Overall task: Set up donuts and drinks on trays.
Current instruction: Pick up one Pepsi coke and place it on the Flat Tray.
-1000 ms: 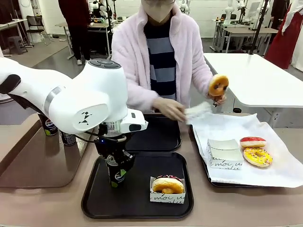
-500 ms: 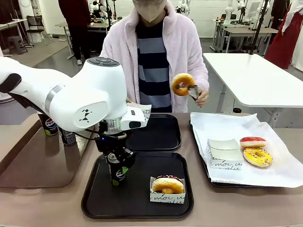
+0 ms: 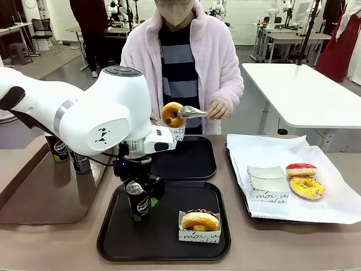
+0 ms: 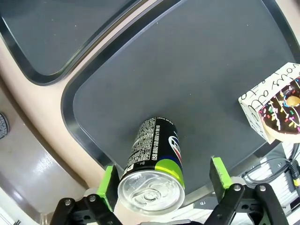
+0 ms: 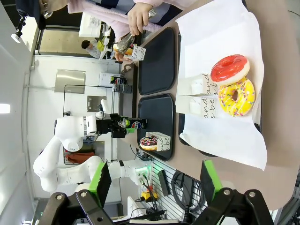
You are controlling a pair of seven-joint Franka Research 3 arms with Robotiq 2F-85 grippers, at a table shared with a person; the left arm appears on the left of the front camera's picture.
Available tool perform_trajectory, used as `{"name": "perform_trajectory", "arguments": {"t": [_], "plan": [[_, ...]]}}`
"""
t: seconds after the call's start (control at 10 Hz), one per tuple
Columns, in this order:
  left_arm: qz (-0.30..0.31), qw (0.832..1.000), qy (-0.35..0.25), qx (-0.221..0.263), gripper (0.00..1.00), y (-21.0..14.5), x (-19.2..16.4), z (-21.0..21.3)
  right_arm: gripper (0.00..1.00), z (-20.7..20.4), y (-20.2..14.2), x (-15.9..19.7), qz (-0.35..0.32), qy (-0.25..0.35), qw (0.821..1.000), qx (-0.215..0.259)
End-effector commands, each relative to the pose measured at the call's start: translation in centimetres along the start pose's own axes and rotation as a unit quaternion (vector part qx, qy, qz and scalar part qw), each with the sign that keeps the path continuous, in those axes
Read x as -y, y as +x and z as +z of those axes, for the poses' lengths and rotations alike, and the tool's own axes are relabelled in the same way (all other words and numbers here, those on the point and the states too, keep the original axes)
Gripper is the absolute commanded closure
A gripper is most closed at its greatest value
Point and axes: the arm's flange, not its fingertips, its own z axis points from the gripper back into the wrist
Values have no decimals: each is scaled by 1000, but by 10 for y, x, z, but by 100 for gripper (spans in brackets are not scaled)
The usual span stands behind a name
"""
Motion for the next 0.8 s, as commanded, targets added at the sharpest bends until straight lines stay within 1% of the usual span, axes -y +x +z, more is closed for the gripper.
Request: {"name": "perform_trajectory", "arguments": {"t": [0.0,0.2,0.3,0.5,0.6,0.7], "plan": [[-7,1000,-13,-6,0,0,-1,4,0,0,0,1,3,8,1000,5],[0,1000,-10,-7,0,-1,-4,12,0,0,0,1,3,8,1000,5],[3,1000,-6,-8,0,-6,-8,32,0,0,0,1,3,8,1000,5],[9,1000,5,23,0,-24,-25,78,0,0,0,1,3,8,1000,5],[12,999,-3,29,0,-33,-34,93,0,0,0,1,3,8,1000,5],[20,999,-5,35,0,-50,-45,107,0,0,0,1,3,8,1000,5]]}}
